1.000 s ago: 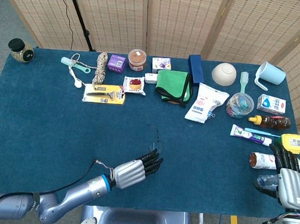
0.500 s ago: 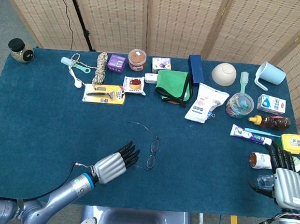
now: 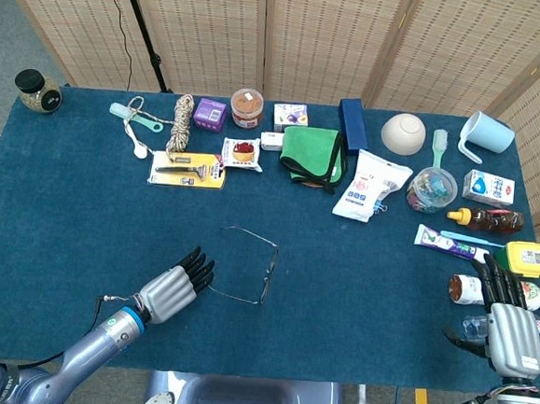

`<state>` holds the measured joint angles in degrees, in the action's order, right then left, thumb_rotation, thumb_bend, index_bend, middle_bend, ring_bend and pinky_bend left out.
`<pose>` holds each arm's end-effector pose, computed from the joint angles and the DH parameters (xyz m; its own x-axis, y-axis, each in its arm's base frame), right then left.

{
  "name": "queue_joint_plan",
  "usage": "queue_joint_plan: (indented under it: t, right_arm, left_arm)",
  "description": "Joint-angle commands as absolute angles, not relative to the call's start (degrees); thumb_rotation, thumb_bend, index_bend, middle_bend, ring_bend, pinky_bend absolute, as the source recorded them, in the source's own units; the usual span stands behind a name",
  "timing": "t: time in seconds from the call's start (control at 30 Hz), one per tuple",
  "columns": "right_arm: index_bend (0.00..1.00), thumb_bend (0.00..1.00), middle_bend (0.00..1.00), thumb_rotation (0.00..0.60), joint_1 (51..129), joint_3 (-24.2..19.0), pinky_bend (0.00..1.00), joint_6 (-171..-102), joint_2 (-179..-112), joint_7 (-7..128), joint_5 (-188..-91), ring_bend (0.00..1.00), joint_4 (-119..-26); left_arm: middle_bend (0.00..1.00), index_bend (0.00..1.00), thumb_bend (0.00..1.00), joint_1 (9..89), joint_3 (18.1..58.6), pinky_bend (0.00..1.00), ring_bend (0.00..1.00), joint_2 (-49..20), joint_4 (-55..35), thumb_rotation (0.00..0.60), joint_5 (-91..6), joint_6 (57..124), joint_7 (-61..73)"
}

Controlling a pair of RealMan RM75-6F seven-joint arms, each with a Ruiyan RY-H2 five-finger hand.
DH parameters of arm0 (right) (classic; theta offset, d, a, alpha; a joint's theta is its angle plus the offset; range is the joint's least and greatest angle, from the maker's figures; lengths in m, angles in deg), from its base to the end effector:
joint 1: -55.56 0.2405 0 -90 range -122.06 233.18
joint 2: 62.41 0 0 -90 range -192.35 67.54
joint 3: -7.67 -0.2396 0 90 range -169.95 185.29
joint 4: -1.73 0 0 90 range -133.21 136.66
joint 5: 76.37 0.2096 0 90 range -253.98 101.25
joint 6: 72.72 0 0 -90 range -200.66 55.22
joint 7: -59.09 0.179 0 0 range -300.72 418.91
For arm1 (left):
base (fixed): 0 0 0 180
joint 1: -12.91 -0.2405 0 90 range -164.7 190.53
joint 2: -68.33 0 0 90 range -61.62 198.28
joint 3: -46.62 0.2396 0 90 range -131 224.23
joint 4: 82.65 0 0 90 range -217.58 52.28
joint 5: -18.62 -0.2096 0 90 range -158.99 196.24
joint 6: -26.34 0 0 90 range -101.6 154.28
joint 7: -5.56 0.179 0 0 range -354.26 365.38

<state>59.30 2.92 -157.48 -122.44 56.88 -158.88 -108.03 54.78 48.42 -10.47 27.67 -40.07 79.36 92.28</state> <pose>-0.2496 -0.2111 0.1553 0.2053 -0.0035 0.9787 -0.9780 0.0379 0.2053 -0.1180 0.2561 -0.0416 0.9788 -0.1274 0.1604 0.0263 -0.6986 -0.7150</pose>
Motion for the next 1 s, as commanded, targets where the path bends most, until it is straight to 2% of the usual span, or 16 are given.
queue_joint_plan:
  t: [0.03,0.1,0.17,0.33,0.43,0.53,0.7,1.0]
  right_arm:
    - [0.01,0.0,0.0,0.6,59.2,3.0,0.0,-157.6,-122.3,56.7,-159.0,0.0,-108.2]
    - [0.01,0.0,0.0,0.6,59.1,3.0,0.0,-157.7,-122.2,56.7,-159.1,0.0,-108.3]
    - [0.01,0.0,0.0,0.6,59.1,3.0,0.0,-157.6,-122.1,56.7,-159.1,0.0,-108.3]
    - [0.01,0.0,0.0,0.6,59.2,3.0,0.0,-157.5,-122.1,56.6,-159.1,0.0,-108.5]
    - [0.01,0.0,0.0,0.6,59.2,3.0,0.0,-157.5,-122.1,56.4,-159.1,0.0,-108.5]
    - [0.01,0.0,0.0,0.6,59.3,2.9,0.0,-157.5,-122.2,56.2,-159.0,0.0,-108.6]
    - [0.01,0.0,0.0,0.6,59.3,2.7,0.0,-157.6,-122.1,55.8,-158.8,0.0,-108.9]
    - [0.01,0.0,0.0,0.6,59.3,2.5,0.0,-157.5,-122.1,55.8,-158.3,0.0,-109.0]
  left_arm:
    - [0.0,0.0,0.58,54.9,48.4,0.0,0.0,-8.8,29.2,0.6,-41.4,80.5,88.1]
    - [0.0,0.0,0.54,54.5,48.1,0.0,0.0,-7.6,29.7,0.6,-44.3,80.5,83.5]
    - [0.0,0.0,0.47,54.1,48.0,0.0,0.0,-6.3,29.5,0.6,-48.2,80.4,78.1]
    - [0.0,0.0,0.15,53.4,47.6,0.0,0.0,-3.7,27.3,0.6,-58.1,80.1,62.3]
    - [0.0,0.0,0.04,53.2,47.2,0.0,0.0,-3.6,24.9,0.592,-62.6,81.0,53.7]
    - [0.0,0.0,0.02,53.6,46.7,0.0,0.0,-4.4,22.2,0.565,-66.3,81.0,43.7]
    - [0.0,0.0,0.02,56.0,46.4,0.0,0.0,-5.7,17.9,0.557,-70.2,78.3,30.0]
    - [0.0,0.03,0.02,61.0,45.0,0.0,0.0,-9.2,12.6,0.553,-72.8,73.6,18.2]
